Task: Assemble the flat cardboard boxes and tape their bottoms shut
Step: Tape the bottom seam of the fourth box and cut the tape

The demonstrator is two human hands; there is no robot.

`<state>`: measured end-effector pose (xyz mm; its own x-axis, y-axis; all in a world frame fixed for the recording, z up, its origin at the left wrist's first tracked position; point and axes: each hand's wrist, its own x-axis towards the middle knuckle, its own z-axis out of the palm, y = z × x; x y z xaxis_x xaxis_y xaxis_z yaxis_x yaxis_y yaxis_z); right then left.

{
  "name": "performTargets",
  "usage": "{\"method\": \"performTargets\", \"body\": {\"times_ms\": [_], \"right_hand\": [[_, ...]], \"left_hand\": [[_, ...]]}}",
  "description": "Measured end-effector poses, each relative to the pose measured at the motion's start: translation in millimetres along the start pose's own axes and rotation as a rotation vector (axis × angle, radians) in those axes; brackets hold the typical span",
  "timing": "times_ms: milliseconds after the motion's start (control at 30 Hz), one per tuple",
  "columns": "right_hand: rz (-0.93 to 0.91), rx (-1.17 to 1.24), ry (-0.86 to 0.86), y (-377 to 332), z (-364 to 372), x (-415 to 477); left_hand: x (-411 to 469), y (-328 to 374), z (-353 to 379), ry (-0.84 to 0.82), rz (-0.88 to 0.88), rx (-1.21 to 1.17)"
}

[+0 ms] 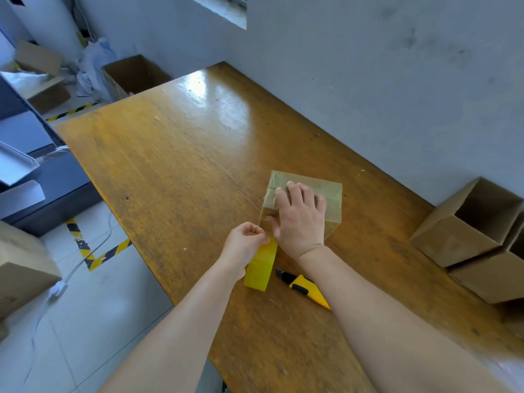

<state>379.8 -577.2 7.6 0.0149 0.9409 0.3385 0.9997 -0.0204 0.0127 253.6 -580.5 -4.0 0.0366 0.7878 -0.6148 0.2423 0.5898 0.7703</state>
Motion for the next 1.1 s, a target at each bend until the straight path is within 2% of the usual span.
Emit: {"method": "performTargets", "body": {"times_ms": [567,867,1100], "right_hand": [[0.023,0.008,0.098,-2,3,2],[0.025,0.026,0.091,-1,2,-1],[0.036,0.037,0.047,-1,1,-3]], "left_hand": [[-9,-10,-10,-0.036,0.075,-0.057],[-22,-26,-14,0.072,0.367,0.214],[-24,-34,-22,-0.055,0.364,0.165]]}}
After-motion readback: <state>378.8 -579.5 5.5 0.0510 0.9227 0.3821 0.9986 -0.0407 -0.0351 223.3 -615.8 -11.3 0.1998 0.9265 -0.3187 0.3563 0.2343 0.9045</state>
